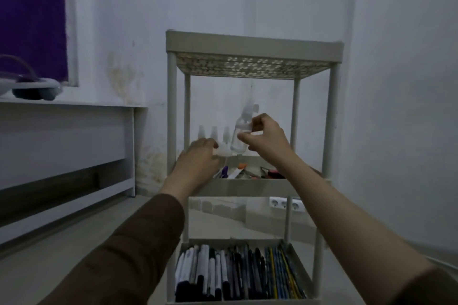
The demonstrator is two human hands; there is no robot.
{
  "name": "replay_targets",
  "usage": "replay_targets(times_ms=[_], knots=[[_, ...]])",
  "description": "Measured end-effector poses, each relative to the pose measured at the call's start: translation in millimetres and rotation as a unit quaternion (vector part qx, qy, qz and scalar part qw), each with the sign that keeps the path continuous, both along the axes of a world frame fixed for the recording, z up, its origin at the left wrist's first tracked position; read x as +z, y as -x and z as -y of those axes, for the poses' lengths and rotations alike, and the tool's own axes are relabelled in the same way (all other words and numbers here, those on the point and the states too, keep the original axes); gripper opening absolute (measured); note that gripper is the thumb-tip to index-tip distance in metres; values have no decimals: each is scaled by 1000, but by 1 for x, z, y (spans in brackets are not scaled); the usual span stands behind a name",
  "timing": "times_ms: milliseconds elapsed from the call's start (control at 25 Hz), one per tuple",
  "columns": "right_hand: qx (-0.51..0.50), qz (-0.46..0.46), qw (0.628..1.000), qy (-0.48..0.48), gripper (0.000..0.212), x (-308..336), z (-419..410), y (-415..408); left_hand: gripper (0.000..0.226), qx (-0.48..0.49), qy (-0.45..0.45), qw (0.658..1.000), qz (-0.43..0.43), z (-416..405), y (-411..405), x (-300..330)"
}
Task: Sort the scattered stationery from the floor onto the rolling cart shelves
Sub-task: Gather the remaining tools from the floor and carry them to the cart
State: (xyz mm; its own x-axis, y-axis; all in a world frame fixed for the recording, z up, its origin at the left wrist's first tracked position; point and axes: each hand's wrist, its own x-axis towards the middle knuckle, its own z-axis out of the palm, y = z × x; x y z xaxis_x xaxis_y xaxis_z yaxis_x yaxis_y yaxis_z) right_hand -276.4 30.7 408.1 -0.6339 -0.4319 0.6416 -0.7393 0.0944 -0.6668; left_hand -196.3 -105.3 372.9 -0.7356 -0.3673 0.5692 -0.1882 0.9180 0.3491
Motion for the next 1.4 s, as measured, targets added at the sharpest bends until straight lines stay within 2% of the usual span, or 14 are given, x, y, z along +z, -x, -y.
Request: replay_targets(times_ms=[120, 240, 480, 760, 1040, 1200, 1400], knots=[[-37, 9, 999, 15, 28, -2, 10, 16, 41, 34, 59, 990, 124, 5, 10, -10], [-34, 29, 999, 10, 29, -6, 26, 28, 46, 59, 40, 984, 163, 7, 14, -11], [-61, 81, 991, -88, 29, -19, 74, 42, 52, 62, 25, 986, 151, 8, 15, -12], [-63, 32, 983, -170, 27, -28, 98, 46, 51, 56, 19, 986, 156, 11, 20, -14], [-71, 46, 975, -204, 41, -33, 86, 47, 51, 52, 4, 984, 168, 11, 18, -12], [-72, 73, 962, -253, 38, -35, 88, 52, 53, 58, -7, 983, 175, 12, 18, -11], [-45, 38, 954, -293, 30, -37, 92, 53, 53, 68, -26, 983, 169, 10, 18, -11]])
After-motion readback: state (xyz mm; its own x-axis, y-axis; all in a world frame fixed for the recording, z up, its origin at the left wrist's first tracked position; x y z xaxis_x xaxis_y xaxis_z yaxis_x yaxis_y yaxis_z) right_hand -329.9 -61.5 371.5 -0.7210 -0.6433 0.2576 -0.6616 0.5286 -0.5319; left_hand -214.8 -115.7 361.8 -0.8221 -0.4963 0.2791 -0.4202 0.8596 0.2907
